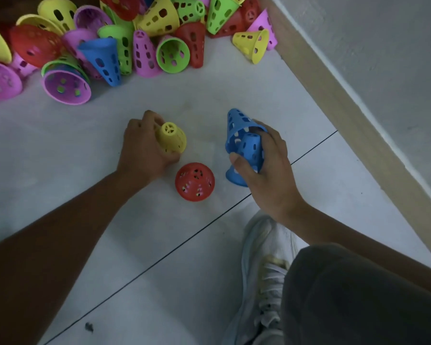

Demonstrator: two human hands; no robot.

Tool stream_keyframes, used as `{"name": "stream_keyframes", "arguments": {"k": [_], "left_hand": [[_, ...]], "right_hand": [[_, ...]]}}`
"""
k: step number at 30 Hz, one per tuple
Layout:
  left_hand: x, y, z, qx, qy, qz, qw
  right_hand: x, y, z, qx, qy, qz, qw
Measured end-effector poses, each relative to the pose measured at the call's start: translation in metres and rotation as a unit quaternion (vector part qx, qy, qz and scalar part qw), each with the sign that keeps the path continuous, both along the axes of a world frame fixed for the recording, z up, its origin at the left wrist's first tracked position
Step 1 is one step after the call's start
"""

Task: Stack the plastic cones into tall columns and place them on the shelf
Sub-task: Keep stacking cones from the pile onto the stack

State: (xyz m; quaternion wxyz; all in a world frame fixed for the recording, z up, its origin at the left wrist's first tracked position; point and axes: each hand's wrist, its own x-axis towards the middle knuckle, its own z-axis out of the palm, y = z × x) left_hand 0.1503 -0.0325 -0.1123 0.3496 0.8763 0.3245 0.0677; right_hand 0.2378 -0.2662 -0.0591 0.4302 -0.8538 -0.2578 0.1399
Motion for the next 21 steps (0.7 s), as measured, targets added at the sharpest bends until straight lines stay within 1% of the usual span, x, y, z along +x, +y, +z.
{"name": "stream_keyframes", "arguments": {"k": [3,4,6,7,9,14,16,17,19,21], "left_hand": [[-0.010,-0.003,0.006,-0.065,-0.035,0.055,0.996],[-0.015,-0.004,0.011,-0.107,-0.059,0.077,0.989],[-0.026,-0.008,0.022,-0.206,-0.126,0.102,0.965],[-0.031,-0.011,0.029,-0.242,-0.154,0.104,0.952],[-0.042,-0.021,0.045,-0.285,-0.179,0.106,0.936],[-0.068,-0.049,0.080,-0.370,-0.200,0.089,0.903],[-0.072,-0.056,0.086,-0.386,-0.201,0.062,0.898],[-0.073,-0.059,0.089,-0.384,-0.196,0.043,0.901],[-0.072,-0.066,0.092,-0.358,-0.175,0.013,0.917],[-0.070,-0.070,0.090,-0.313,-0.140,-0.005,0.939]], "right_hand": [[-0.005,-0.005,0.006,0.014,0.019,-0.009,1.000],[-0.007,-0.006,0.008,0.021,0.029,-0.011,0.999],[-0.008,-0.009,0.012,0.030,0.040,-0.014,0.999],[-0.009,-0.010,0.014,0.033,0.045,-0.017,0.998],[-0.010,-0.011,0.017,0.045,0.065,-0.026,0.997],[-0.017,-0.011,0.022,0.059,0.096,-0.049,0.992],[-0.019,-0.010,0.025,0.064,0.107,-0.055,0.991],[-0.021,-0.010,0.026,0.070,0.114,-0.058,0.989],[-0.023,-0.009,0.029,0.082,0.122,-0.067,0.987],[-0.026,-0.007,0.033,0.093,0.124,-0.077,0.985]]}}
